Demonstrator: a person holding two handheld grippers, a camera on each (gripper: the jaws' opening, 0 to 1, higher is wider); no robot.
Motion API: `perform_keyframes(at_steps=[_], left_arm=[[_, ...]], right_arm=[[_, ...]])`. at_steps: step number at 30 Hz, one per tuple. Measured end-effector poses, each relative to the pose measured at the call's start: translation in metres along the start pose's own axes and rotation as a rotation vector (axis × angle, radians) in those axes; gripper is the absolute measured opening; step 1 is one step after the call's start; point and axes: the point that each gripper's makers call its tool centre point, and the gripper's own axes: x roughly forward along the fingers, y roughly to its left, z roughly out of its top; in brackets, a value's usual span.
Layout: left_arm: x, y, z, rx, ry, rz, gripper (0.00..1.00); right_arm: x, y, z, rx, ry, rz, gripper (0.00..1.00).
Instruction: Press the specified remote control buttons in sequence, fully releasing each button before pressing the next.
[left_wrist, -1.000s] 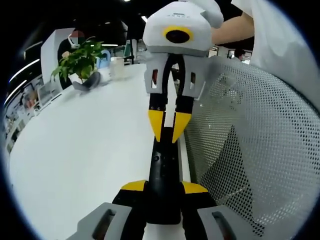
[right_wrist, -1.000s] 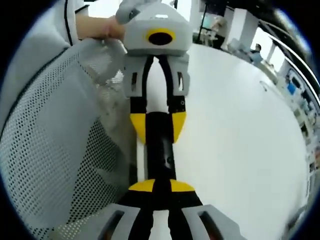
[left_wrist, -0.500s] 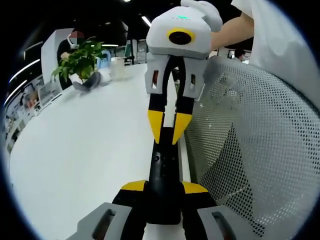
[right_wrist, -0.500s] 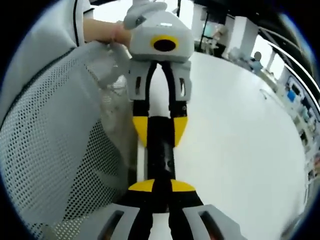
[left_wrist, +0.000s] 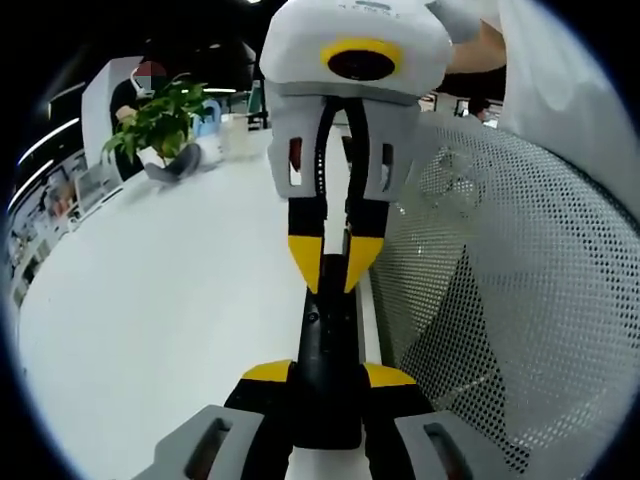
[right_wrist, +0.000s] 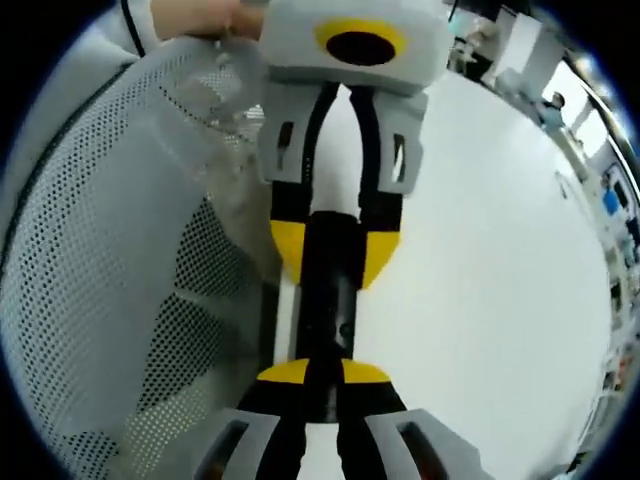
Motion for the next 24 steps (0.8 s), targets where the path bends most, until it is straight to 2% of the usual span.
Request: perform_keyframes(at_steps=[3, 4, 8, 10, 13, 18, 22, 24], left_arm=[[0.0002, 0.0000, -0.0002, 0.001, 0.000, 0.000, 0.25], [0.0002, 0.0000, -0.0001, 0.001, 0.001, 0.000, 0.25], [0.0000, 0.0000, 0.0001, 0.002, 0.000, 0.002, 0.25], [0.0000, 0.0000, 0.0000, 0.004, 0.001, 0.002, 0.25], [0.0001, 0.0000, 0.0000, 0.006, 0.002, 0.003, 0.25], [0.0003, 0.0000, -0.0001, 0.006, 0.002, 0.002, 0.25], [-0.0002, -0.0002, 0.0000, 0.006, 0.002, 0.003, 0.25], [-0.0002, -0.0002, -0.0001, 0.006, 0.002, 0.003, 0.25]], right_arm=[[-0.0008, -0.0005, -0.0015, 0.035, -0.017, -0.007, 0.06], [-0.0013, -0.0007, -0.0012, 0.071, -0.055, -0.011, 0.06], [-0.0040, -0.0014, -0.0015, 0.096, -0.199, -0.067, 0.06], [-0.0054, -0.0012, -0.0014, 0.167, -0.262, -0.095, 0.06], [-0.0055, -0.0022, -0.0002, 0.224, -0.320, -0.113, 0.06], [-0.0050, -0.0009, 0.0027, 0.172, -0.325, -0.115, 0.05], [-0.0040, 0.0001, 0.0050, 0.075, -0.283, -0.102, 0.05], [-0.0039, -0.0007, 0.0056, 0.081, -0.271, -0.089, 0.05]])
